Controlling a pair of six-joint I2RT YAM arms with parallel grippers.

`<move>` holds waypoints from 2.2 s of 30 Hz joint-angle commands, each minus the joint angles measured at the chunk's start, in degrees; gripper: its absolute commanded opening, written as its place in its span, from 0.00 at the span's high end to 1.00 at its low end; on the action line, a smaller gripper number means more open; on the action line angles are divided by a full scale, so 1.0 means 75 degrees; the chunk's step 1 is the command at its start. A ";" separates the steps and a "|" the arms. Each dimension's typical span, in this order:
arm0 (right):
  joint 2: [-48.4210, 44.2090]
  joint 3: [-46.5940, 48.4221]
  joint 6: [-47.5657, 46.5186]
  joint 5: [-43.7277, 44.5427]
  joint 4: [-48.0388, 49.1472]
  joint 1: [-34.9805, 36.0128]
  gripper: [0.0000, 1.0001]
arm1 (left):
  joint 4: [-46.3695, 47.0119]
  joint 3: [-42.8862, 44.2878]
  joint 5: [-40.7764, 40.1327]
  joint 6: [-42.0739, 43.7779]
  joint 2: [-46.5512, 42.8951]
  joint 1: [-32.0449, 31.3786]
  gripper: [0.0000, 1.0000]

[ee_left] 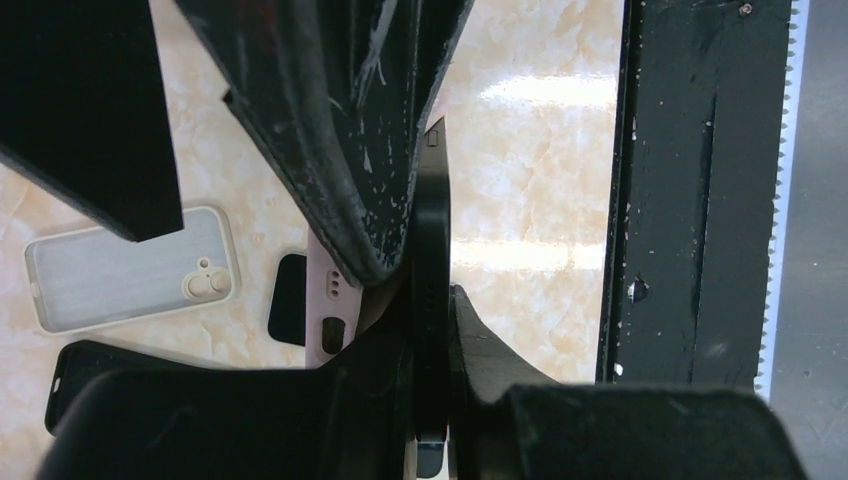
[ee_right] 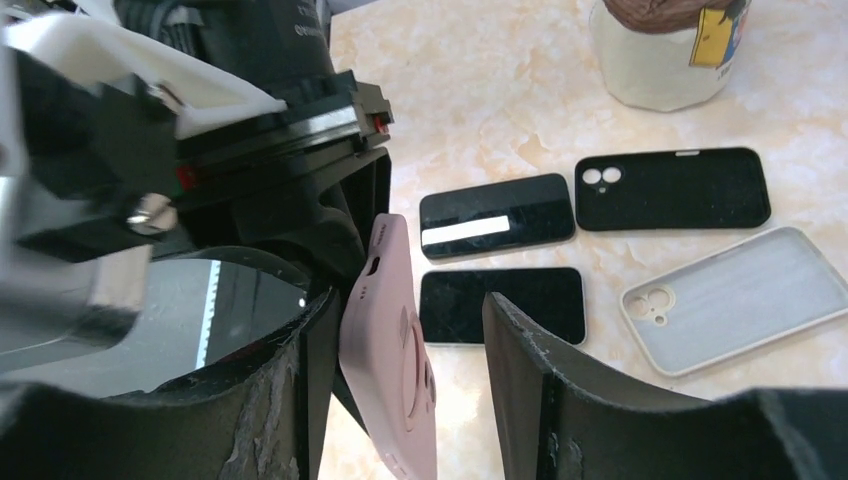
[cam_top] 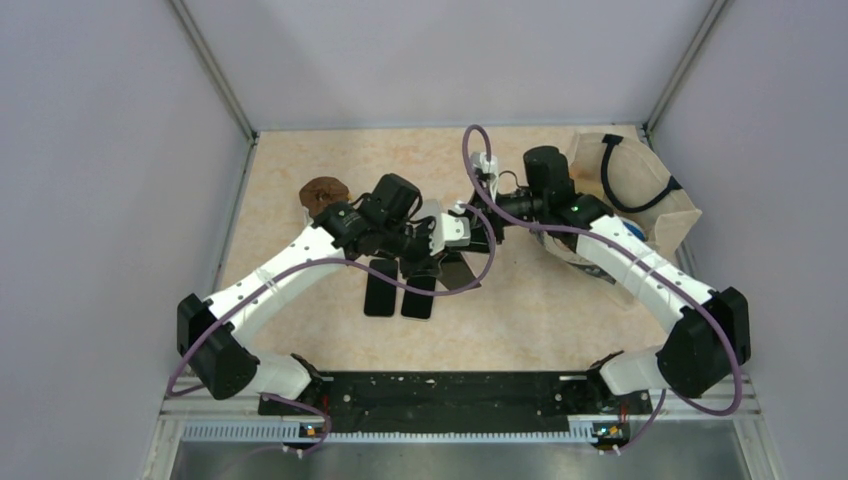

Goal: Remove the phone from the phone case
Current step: Remove the phone case from the phone, then place the phone case at the center of the board.

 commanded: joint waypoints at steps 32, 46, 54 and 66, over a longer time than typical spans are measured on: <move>0.1240 0.0102 0.0121 0.2278 0.0300 -0.0005 1.00 | 0.0209 -0.0183 -0.0100 0.0554 -0.0946 0.0187 1.00; 0.4755 0.3208 0.0336 0.3021 -0.1068 -0.1168 1.00 | -0.1094 -0.0816 -0.0166 0.1137 -0.2213 0.0399 1.00; 0.5796 0.3864 0.0690 0.2468 -0.1317 -0.1592 1.00 | -0.0950 -0.0928 -0.0202 0.1027 -0.2273 0.0411 1.00; 0.6986 0.4506 0.1231 0.2408 -0.1279 -0.1876 0.85 | -0.0543 -0.0860 -0.0183 0.0784 -0.2081 0.0400 1.00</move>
